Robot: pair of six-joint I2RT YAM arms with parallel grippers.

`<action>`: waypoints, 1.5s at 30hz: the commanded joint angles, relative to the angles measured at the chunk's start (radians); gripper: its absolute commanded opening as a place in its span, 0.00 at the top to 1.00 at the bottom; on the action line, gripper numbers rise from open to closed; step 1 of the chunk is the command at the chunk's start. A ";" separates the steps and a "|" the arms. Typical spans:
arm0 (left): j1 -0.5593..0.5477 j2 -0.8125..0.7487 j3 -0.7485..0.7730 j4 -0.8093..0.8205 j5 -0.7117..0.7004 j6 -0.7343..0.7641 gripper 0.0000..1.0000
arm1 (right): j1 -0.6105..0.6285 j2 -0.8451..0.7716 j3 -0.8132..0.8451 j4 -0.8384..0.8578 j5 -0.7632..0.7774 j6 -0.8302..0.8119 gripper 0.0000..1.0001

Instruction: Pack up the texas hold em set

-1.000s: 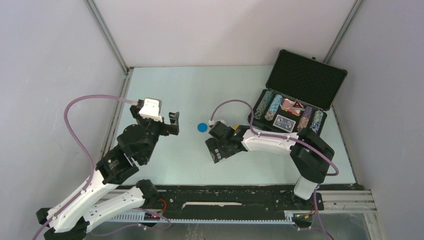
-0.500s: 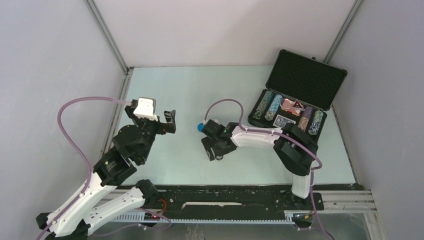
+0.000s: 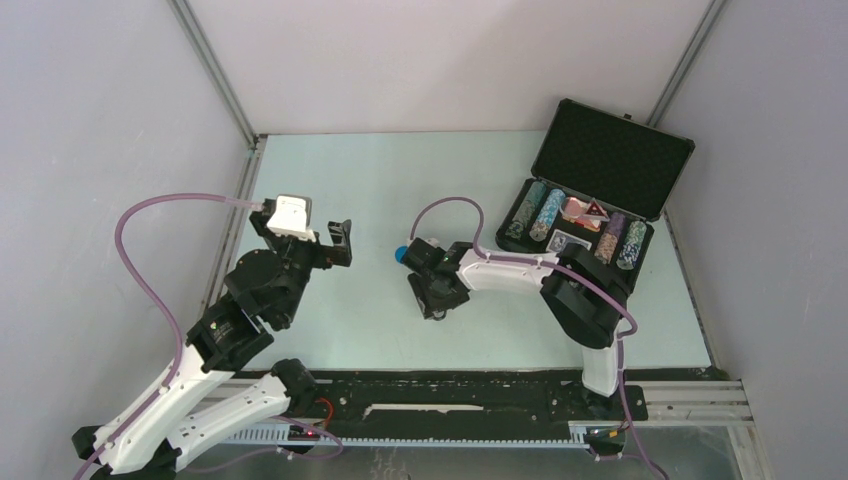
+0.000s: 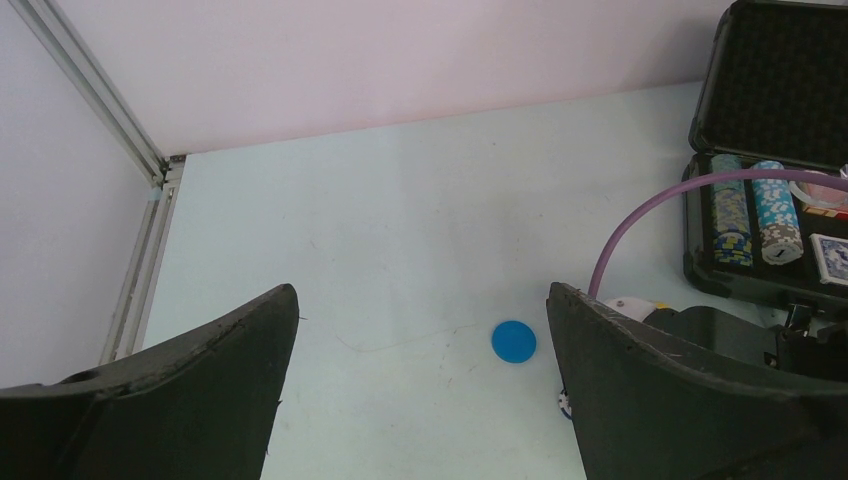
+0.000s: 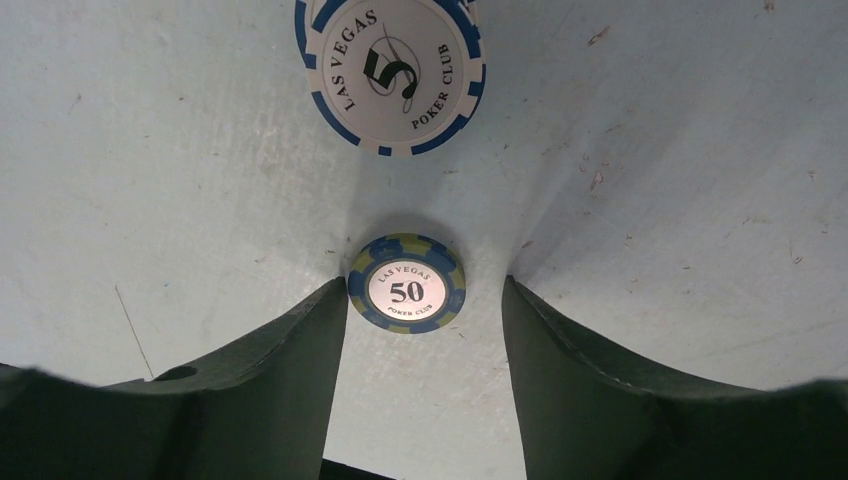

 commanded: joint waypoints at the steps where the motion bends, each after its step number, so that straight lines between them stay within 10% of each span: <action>1: 0.005 -0.001 -0.022 0.031 -0.002 -0.015 0.00 | 0.016 0.039 0.023 -0.045 0.042 0.019 0.31; 20: 0.006 -0.025 -0.042 0.057 -0.036 -0.022 0.00 | 0.028 0.014 0.054 -0.049 0.144 0.021 0.69; 30: 0.053 -0.051 -0.051 0.070 -0.037 -0.088 0.00 | -0.073 -0.167 -0.045 0.019 0.065 0.001 0.71; 39: 0.346 0.061 0.000 0.031 0.289 -0.328 0.00 | -0.179 -0.329 -0.152 0.003 0.022 -0.053 0.70; 45: 0.646 0.389 0.062 0.033 0.961 -0.687 0.00 | -0.206 -0.438 -0.164 -0.045 0.001 -0.114 0.70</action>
